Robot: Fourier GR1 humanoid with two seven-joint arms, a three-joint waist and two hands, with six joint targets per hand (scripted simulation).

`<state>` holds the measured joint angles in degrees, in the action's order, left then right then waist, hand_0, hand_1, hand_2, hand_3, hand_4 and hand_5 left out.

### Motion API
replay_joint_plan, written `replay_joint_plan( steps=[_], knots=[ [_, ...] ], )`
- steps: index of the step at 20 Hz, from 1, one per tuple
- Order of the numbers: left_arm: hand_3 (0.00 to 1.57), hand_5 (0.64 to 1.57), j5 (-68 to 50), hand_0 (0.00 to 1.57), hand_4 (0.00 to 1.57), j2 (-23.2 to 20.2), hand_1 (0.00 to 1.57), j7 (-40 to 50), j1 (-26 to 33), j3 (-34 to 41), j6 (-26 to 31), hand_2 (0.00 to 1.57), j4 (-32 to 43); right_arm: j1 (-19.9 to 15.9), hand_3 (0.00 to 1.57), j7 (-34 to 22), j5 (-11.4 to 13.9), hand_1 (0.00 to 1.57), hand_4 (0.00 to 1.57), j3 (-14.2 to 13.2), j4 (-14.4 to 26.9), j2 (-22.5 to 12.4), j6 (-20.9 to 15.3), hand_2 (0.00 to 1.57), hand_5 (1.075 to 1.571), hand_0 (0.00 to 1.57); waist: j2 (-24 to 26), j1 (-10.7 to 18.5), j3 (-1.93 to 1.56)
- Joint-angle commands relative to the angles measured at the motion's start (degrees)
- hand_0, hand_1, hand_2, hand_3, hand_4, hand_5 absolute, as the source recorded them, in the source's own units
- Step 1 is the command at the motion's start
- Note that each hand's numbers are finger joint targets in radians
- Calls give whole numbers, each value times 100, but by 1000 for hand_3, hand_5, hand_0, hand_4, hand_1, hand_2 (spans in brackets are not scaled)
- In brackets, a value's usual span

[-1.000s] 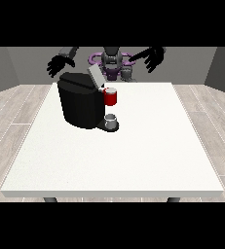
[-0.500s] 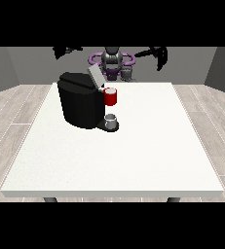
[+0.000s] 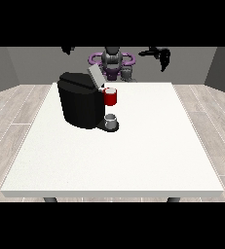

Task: Insert the coffee pod into the coffee machine and close the lid

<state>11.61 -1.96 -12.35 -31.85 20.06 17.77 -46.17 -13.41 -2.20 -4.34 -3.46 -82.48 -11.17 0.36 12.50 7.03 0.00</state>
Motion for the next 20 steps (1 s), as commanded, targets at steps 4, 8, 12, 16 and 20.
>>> replay_joint_plan(
  steps=[4,8,12,16,20],
  knots=[
    [0,1571,-354,0,204,188,0,50,789,-474,-118,0,-977,-275,0,-17,122,0,0,216,96,120,201,0,1571,0,-240,31,0],
    [0,1571,-566,0,0,119,0,339,1068,-448,-24,0,-1519,-526,0,-239,196,0,0,224,232,274,44,0,1571,0,-361,108,0],
    [0,1571,-836,0,0,176,0,505,1006,-504,-109,0,-1934,-856,0,231,52,0,0,-88,710,208,154,0,1571,0,-839,209,-1],
    [0,1571,-978,0,0,195,0,742,1411,-860,-240,0,-2546,-1155,0,251,-62,0,0,-331,1225,71,281,0,1571,0,-950,274,-1],
    [0,1571,-872,0,0,-45,0,698,1260,-772,-483,0,-2641,-1430,0,668,8,0,0,-362,1413,-23,418,0,1571,0,-1373,73,-1]
  ],
)
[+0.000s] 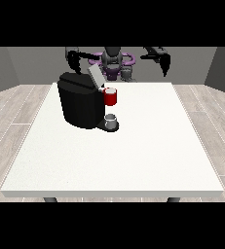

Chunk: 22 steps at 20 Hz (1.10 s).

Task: Insert the coffee pod into the coffee machine and close the lid

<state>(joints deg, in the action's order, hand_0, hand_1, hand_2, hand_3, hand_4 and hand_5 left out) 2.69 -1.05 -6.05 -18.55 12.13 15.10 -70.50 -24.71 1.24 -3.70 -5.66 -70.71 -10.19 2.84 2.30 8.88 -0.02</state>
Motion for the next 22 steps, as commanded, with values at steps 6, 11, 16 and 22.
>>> replay_joint_plan(
  steps=[6,11,16,22],
  knots=[
    [0,1571,-156,0,0,-28,0,404,674,-349,-208,0,-953,-371,0,63,218,0,0,95,514,54,98,0,1571,0,-116,-154,1],
    [0,1571,-482,0,0,-407,0,426,198,-14,-130,0,-960,-747,0,344,440,0,0,180,735,178,-47,0,1571,0,-500,-126,1],
    [0,1571,-558,0,124,-437,0,790,85,-95,-206,0,-1130,-1134,0,189,414,0,40,66,991,120,-27,0,1571,0,-565,-68,1],
    [0,1571,-396,0,0,-341,0,534,85,-188,-519,0,-970,-1338,0,306,500,0,0,150,1117,284,-41,0,1571,0,-717,-196,1]
  ],
)
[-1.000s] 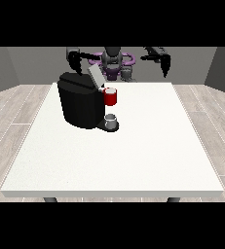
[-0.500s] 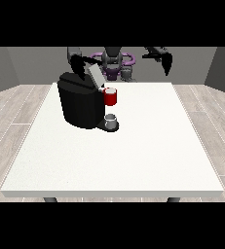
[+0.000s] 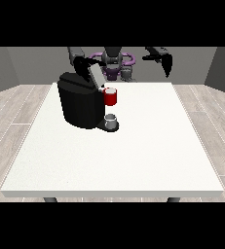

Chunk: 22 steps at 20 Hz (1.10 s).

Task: Insert the coffee pod into the coffee machine and close the lid

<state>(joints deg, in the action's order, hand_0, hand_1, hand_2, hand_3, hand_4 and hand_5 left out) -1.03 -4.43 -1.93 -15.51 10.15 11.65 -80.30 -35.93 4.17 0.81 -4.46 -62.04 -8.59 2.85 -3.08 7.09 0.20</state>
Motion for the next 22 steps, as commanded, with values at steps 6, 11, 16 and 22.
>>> replay_joint_plan(
  steps=[6,11,16,22],
  knots=[
    [0,1571,40,0,0,-133,0,-349,213,10,-11,0,300,-300,0,-254,230,0,0,263,135,264,-107,0,1571,0,-24,-75,-18],
    [0,1571,78,0,131,-105,0,-474,155,13,-203,0,408,-444,0,-214,348,0,154,394,206,424,-94,0,1571,0,-35,-125,-19],
    [0,1571,-193,0,148,-301,0,-327,-162,167,-45,0,379,-974,0,-106,604,0,215,379,419,314,-208,0,1571,0,-323,95,-19],
    [0,1571,-63,0,154,-247,0,-517,-55,-111,35,0,346,-1321,0,-219,780,0,110,323,605,242,-242,0,1571,0,-297,193,-19]
  ],
)
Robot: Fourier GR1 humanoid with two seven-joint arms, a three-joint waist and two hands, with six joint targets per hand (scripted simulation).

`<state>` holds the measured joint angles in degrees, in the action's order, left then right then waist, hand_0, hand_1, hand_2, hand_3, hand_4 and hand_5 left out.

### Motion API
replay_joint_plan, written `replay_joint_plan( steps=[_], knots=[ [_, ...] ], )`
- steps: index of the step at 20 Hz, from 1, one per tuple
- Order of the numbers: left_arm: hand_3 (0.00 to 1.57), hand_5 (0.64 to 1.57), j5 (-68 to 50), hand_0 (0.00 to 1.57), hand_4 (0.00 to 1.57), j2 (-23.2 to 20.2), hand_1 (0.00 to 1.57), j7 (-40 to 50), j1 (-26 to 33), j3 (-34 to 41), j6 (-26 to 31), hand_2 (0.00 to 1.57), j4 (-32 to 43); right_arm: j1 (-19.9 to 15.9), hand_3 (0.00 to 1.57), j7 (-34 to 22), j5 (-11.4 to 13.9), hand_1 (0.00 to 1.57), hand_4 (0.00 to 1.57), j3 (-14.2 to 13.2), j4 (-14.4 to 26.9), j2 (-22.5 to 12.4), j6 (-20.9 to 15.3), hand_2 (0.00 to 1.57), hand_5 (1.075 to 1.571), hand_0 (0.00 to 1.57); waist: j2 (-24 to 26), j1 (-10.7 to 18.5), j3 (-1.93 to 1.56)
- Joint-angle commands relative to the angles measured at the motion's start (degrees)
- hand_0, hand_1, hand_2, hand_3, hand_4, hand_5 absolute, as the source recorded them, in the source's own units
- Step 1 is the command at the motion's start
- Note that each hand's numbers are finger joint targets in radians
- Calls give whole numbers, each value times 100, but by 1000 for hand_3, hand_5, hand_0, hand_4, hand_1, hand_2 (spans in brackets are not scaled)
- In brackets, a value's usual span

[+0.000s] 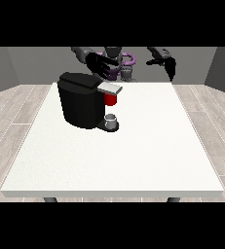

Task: Insert the coffee pod into the coffee machine and close the lid

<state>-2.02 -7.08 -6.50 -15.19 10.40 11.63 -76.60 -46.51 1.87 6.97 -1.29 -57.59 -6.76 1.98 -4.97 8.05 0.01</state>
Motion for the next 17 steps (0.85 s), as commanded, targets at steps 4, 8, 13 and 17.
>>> replay_joint_plan(
  steps=[4,8,13,17],
  knots=[
    [0,1571,2,0,121,-42,0,-318,107,-55,49,0,73,-95,0,48,62,0,125,22,38,280,-69,0,1571,0,104,-28,-1],
    [0,1571,35,0,185,96,0,-323,58,-12,-214,0,183,401,0,377,-25,0,132,411,-331,655,263,0,1571,0,412,-438,-1],
    [0,1571,77,0,192,254,0,-435,482,-225,-146,0,67,1202,0,597,-773,0,269,717,-652,669,222,0,1571,0,872,-388,-2],
    [0,1571,112,0,192,366,0,-455,746,-196,-291,0,224,2585,0,1070,-1043,0,157,1221,-873,674,-81,0,1571,0,1147,-776,-3]
  ],
)
